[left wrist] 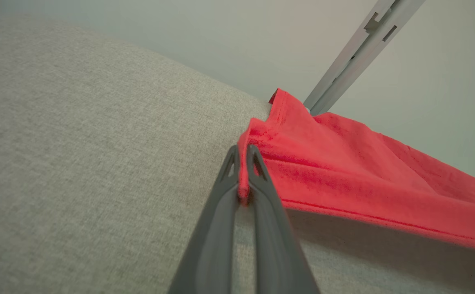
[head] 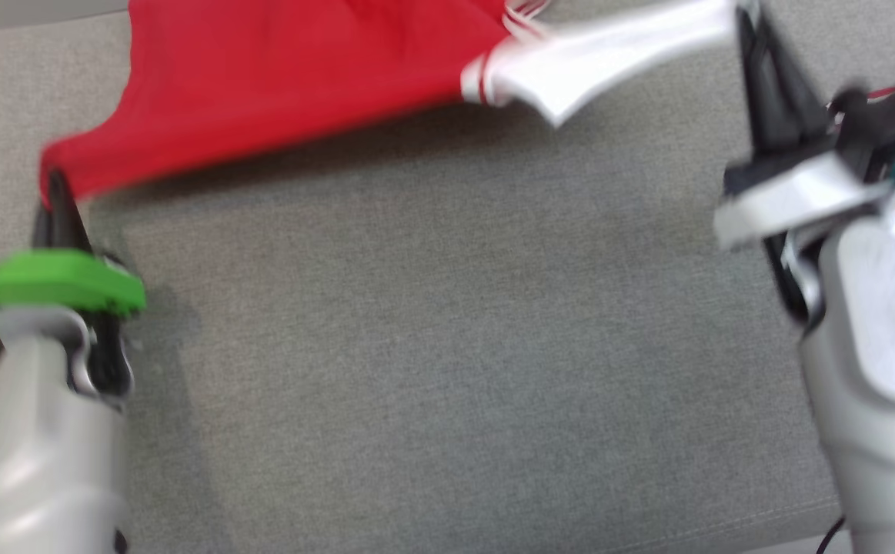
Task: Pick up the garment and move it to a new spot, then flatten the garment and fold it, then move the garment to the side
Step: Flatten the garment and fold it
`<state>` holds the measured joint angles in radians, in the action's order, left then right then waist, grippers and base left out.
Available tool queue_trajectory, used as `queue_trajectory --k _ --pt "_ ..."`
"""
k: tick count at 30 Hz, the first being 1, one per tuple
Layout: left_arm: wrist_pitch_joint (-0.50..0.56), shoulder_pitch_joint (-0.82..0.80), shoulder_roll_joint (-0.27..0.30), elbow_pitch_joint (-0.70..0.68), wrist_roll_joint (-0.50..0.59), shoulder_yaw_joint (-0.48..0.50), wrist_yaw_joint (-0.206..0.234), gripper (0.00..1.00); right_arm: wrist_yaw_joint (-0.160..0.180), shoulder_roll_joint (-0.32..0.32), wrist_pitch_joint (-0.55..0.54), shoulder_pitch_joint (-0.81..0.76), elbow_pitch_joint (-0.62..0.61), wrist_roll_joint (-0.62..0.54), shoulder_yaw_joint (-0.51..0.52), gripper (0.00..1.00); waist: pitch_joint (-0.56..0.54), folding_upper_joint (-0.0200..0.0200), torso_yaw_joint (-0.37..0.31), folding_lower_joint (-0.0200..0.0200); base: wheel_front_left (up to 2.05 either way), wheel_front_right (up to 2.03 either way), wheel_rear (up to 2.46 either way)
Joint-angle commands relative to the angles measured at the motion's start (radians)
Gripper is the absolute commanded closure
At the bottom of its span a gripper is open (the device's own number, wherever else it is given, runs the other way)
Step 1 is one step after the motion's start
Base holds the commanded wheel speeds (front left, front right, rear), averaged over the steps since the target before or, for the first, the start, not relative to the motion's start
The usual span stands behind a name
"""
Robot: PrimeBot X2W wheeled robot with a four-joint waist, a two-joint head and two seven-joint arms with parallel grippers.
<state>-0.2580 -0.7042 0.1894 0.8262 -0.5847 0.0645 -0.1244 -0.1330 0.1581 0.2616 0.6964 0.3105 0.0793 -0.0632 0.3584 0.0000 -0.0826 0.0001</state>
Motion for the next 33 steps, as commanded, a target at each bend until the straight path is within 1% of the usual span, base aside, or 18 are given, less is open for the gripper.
queue_trajectory --k 1,5,8,9,10,16,20,23,26,29,33 --pt "-0.009 0.062 -0.001 -0.013 -0.006 0.031 -0.003 1.00 0.004 -0.005 0.004 -0.072 -0.013 0.019 0.021 1.00 -0.035 0.0000 0.005 -0.0001 0.00 0.00 0.00" --pt "-0.008 0.240 -0.066 -0.060 0.041 0.064 -0.005 1.00 0.004 -0.035 0.004 -0.250 -0.019 0.054 0.020 1.00 -0.080 0.0000 0.006 -0.0001 0.00 0.00 0.00" --pt "-0.007 0.343 -0.096 -0.088 0.076 0.096 -0.005 1.00 0.004 -0.053 0.004 -0.349 -0.016 0.065 0.025 1.00 -0.114 0.0000 0.006 -0.0001 0.00 0.00 0.00" --pt "-0.007 0.383 -0.105 -0.091 0.105 0.090 -0.004 1.00 0.004 -0.060 0.004 -0.381 -0.023 0.068 0.046 1.00 -0.129 0.0000 0.005 -0.0001 0.00 0.00 0.00" --pt "-0.005 0.415 -0.111 -0.096 0.130 0.085 -0.003 1.00 0.004 -0.069 0.004 -0.418 -0.019 0.069 0.043 1.00 -0.144 0.0000 0.006 -0.0001 0.00 0.00 0.00" --pt "-0.005 0.544 -0.130 -0.129 0.194 0.113 -0.004 1.00 0.004 -0.094 0.004 -0.574 0.001 0.086 0.053 1.00 -0.227 0.0000 0.004 -0.0001 0.00 0.00 0.00" --pt "-0.005 0.617 -0.134 -0.150 0.201 0.125 -0.004 1.00 0.004 -0.100 0.004 -0.658 0.014 0.095 0.057 1.00 -0.273 0.0000 0.001 -0.0001 0.00 0.00 0.00" --pt "-0.005 0.668 -0.134 -0.144 0.177 0.104 -0.003 1.00 0.004 -0.102 0.004 -0.718 0.035 0.117 0.074 1.00 -0.303 0.0000 0.004 -0.0001 0.00 0.00 0.00" --pt "-0.005 0.714 -0.134 -0.156 0.166 0.079 0.007 1.00 0.004 -0.103 0.004 -0.765 0.049 0.134 0.057 1.00 -0.327 0.0000 0.009 -0.0001 0.00 0.00 0.00" --pt "-0.005 0.752 -0.135 -0.176 0.189 0.039 0.012 1.00 0.004 -0.104 0.004 -0.809 0.053 0.146 0.046 1.00 -0.341 0.0000 0.014 -0.0001 0.00 0.00 0.00" --pt "-0.006 0.777 -0.135 -0.236 0.204 0.009 0.013 1.00 0.004 -0.104 0.004 -0.833 0.036 0.158 0.052 1.00 -0.344 0.0000 0.020 -0.0001 0.00 0.00 0.00"
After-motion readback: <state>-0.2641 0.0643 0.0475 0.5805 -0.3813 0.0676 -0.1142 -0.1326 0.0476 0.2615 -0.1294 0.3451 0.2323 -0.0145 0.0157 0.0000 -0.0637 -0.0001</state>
